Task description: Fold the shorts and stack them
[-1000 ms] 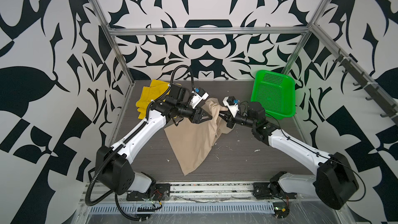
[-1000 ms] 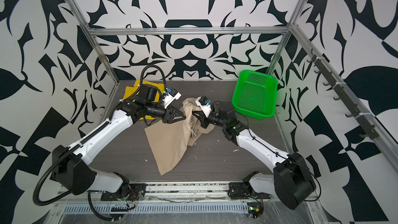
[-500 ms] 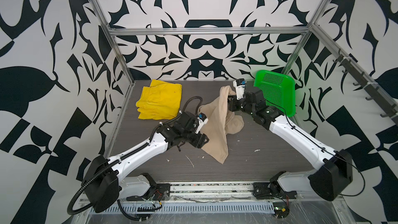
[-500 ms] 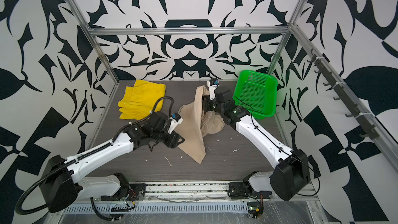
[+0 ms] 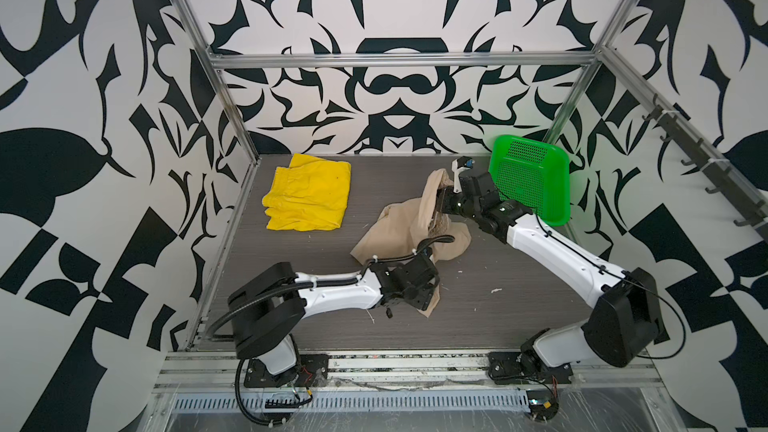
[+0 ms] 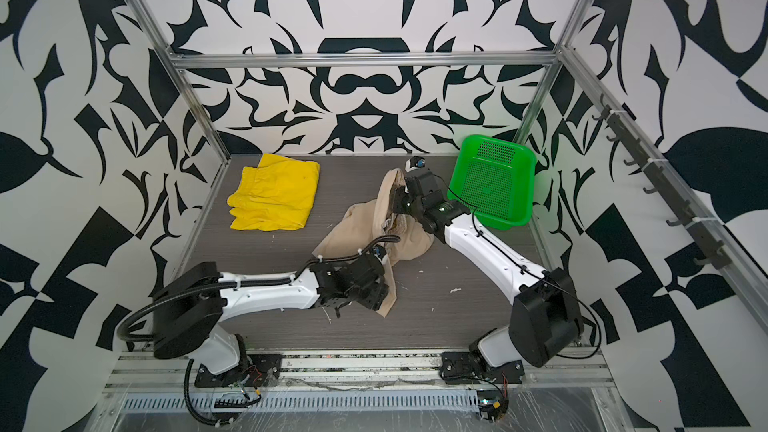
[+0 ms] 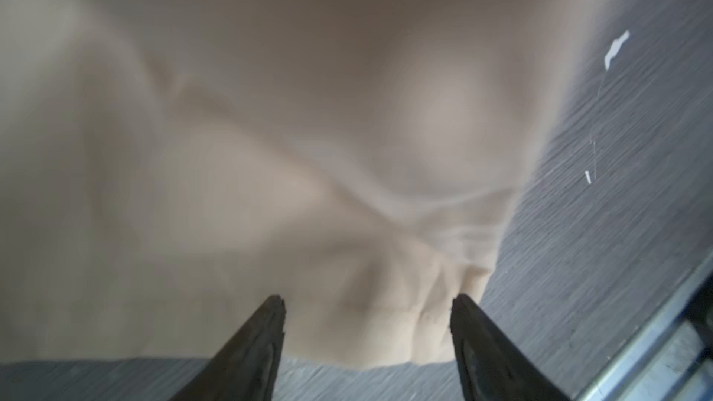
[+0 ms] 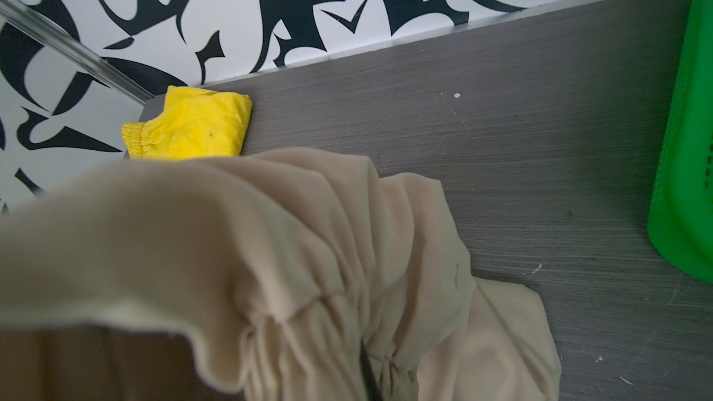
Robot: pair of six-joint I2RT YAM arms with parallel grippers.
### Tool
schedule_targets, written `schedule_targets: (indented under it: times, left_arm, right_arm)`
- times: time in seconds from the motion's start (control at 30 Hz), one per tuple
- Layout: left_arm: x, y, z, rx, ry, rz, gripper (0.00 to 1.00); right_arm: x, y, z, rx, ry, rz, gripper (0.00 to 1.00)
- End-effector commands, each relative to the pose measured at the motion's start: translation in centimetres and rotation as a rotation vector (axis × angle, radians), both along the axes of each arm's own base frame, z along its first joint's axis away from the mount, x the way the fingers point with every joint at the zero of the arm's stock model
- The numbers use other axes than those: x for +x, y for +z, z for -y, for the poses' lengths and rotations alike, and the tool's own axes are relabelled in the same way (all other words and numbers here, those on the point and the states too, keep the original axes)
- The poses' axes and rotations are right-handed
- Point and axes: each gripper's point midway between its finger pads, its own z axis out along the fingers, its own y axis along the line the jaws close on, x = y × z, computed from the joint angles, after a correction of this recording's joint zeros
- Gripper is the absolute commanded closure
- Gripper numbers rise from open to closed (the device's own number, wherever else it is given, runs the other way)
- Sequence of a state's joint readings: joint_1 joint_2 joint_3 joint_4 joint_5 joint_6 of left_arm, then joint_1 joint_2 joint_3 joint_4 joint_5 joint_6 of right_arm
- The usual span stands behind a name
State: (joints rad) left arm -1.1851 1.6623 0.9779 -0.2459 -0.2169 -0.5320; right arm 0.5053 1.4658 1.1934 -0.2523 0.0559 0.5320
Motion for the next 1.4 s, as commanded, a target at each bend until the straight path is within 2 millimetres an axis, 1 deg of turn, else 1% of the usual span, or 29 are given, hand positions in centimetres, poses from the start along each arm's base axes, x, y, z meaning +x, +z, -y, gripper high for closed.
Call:
schedule_targets:
  times: [0.0,0.13,0.23,0.4,0.53,0.6,0.73,0.87,0.97,1.03,1.1,1.2,1.3,1.37]
  left_arm:
    - [-0.9,-0.5,0.5,0.068,-0.021,-0.014,0.27]
    - [-2.4,-1.2,1.7,0.069,-0.076,-0.05,0.27]
    - [-3.3,-1.8,1.8,0.087,-0.101,-0.078,0.27]
    - [-3.3,-2.9,0.6,0.165,-0.069,-0.101,0.31]
    - [-3.4,-3.5,0.7,0.19,-0.061,-0.119,0.31]
    - [-3.3,-3.7,0.8,0.196,-0.047,-0.121,0.33]
    - [-2.8,-3.8,0.8,0.196,-0.006,-0.114,0.46]
    - [-2.1,-3.0,0.1,0.2,0.046,-0.083,0.68]
    - [-1.4,-1.2,-0.7,0.198,0.061,-0.027,0.83]
    - [-0.9,0.5,-1.5,0.205,0.052,0.018,0.88]
    - [-0.2,2.2,-2.8,0.232,0.054,0.067,0.92]
    - [1.4,5.2,-5.7,0.276,0.079,0.121,0.94]
    - [3.1,9.4,-9.3,0.314,0.115,0.198,0.96]
    - [4.4,12.6,-12.1,0.322,0.152,0.265,0.97]
  right_arm:
    - [1.4,2.7,0.3,0.028,-0.047,0.057,1.0]
    - [1.9,1.9,0.2,0.036,-0.047,0.031,1.0]
    - [2.1,1.6,0.2,0.045,-0.05,0.023,1.0]
    - [2.2,1.7,0.3,0.055,-0.048,0.02,1.0]
    - [2.1,1.8,0.3,0.063,-0.048,0.024,1.0]
    - [2.0,2.0,0.3,0.066,-0.046,0.027,1.0]
    - [1.9,2.3,0.2,0.075,-0.038,0.029,1.0]
    - [1.6,2.8,0.1,0.081,-0.025,0.039,1.0]
    - [1.2,3.5,0.2,0.054,0.007,0.064,1.0]
    - [0.9,4.1,0.6,0.034,0.021,0.088,1.0]
    - [0.5,4.7,1.0,0.018,0.041,0.115,1.0]
    - [-0.3,5.9,1.6,-0.009,0.083,0.15,1.0]
    - [-1.2,7.1,2.3,-0.044,0.117,0.188,1.0]
    - [-1.9,7.9,2.7,-0.053,0.15,0.215,1.0]
